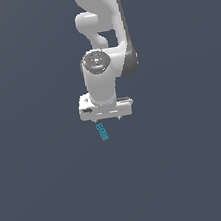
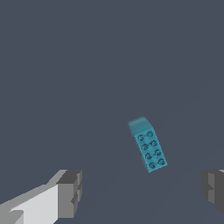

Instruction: Pick up the object and move it to a goal position.

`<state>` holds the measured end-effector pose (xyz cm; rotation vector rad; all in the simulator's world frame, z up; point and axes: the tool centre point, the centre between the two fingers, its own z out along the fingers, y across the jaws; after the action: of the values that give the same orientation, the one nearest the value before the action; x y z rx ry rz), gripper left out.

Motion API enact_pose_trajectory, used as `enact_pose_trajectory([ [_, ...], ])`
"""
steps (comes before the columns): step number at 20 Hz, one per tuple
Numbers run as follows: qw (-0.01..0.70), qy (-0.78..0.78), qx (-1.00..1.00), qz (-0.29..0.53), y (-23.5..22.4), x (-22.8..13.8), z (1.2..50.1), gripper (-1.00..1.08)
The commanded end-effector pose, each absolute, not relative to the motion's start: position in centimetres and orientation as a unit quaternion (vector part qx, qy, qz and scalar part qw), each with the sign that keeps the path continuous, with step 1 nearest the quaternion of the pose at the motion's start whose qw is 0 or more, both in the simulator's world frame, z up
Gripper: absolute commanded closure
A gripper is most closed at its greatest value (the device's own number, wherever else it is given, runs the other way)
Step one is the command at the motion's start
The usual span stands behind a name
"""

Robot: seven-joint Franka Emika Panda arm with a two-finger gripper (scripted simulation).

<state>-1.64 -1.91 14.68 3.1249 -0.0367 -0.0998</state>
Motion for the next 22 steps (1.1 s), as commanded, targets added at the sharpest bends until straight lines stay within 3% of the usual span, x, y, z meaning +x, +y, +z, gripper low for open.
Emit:
enact_pose_trajectory([
  [1,0.007,-0.012,0.999,-0.032,-1.9,-1.6,14.7,-0.92],
  [22,0.010,0.038,0.999,-0.022,-2.3,-1.8,14.3,-0.92],
])
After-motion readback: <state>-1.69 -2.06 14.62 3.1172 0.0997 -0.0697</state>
